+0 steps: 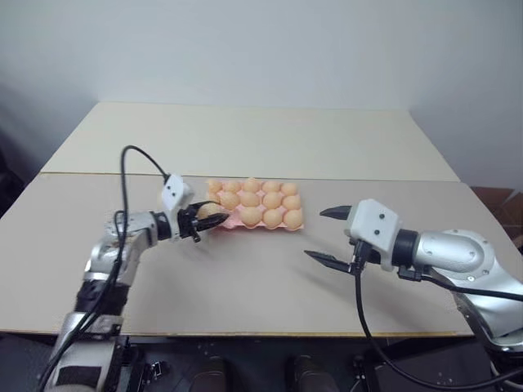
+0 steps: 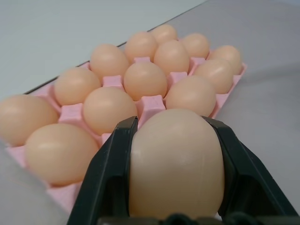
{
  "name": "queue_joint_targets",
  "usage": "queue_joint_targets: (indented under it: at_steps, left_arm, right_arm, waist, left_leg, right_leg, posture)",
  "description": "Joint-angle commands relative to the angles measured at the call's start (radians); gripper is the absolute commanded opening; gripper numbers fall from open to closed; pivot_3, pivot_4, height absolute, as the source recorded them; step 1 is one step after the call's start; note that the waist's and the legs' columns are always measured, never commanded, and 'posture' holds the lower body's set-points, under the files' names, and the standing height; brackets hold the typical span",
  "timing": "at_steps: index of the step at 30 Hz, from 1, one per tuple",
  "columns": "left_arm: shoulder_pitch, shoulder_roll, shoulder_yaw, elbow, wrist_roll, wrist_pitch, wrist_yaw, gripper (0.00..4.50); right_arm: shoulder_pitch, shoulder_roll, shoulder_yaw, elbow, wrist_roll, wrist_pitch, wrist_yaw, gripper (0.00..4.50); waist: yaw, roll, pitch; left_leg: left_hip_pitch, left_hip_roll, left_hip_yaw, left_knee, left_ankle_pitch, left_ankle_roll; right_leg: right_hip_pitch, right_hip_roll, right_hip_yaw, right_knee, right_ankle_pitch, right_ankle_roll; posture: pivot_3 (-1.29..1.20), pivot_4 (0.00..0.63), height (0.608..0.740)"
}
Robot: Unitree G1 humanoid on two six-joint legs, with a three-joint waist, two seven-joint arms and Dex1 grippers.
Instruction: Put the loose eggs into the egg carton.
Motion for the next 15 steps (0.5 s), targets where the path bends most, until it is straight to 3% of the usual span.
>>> queue_joint_targets:
  at_steps: [1, 4, 12, 15]
  left_arm:
    - [-0.069, -0.020, -0.010, 0.087, 0.039, -0.082, 0.000, 1.78]
    - [-0.110, -0.041, -0.009, 0.138, 0.036, -0.105, -0.025, 1.78]
    - [-0.122, -0.040, 0.008, 0.154, 0.031, -0.127, -0.078, 4.35]
    - [-0.110, -0.026, 0.028, 0.134, 0.033, -0.134, -0.064, 4.47]
  right_arm:
    - [0.008, -0.004, -0.032, -0.054, -0.002, 0.008, -0.023, 4.50]
    - [0.028, -0.007, -0.045, -0.077, -0.002, 0.022, -0.040, 4.50]
    - [0.058, -0.011, -0.057, -0.107, -0.004, 0.042, -0.067, 4.50]
    - [0.056, -0.011, -0.053, -0.104, -0.005, 0.039, -0.070, 4.50]
  waist:
    - [0.001, 0.000, 0.000]
    - [0.001, 0.000, 0.000]
    - [0.001, 0.000, 0.000]
    - [0.000, 0.000, 0.000]
  left_leg:
    - [0.000, 0.000, 0.000, 0.000, 0.000, 0.000]
    - [0.000, 0.000, 0.000, 0.000, 0.000, 0.000]
    - [0.000, 0.000, -0.001, 0.001, 0.000, 0.000]
    - [0.000, 0.000, -0.001, 0.001, 0.000, 0.000]
  right_leg:
    - [0.000, 0.000, 0.000, 0.000, 0.000, 0.000]
    - [0.000, 0.000, 0.000, 0.000, 0.000, 0.000]
    - [0.000, 0.000, 0.000, 0.000, 0.000, 0.000]
    - [0.000, 0.000, 0.000, 0.000, 0.000, 0.000]
  posture:
    - [0.00, 0.150, 0.740]
    - [0.00, 0.150, 0.740]
    - [0.00, 0.150, 0.740]
    - [0.00, 0.150, 0.740]
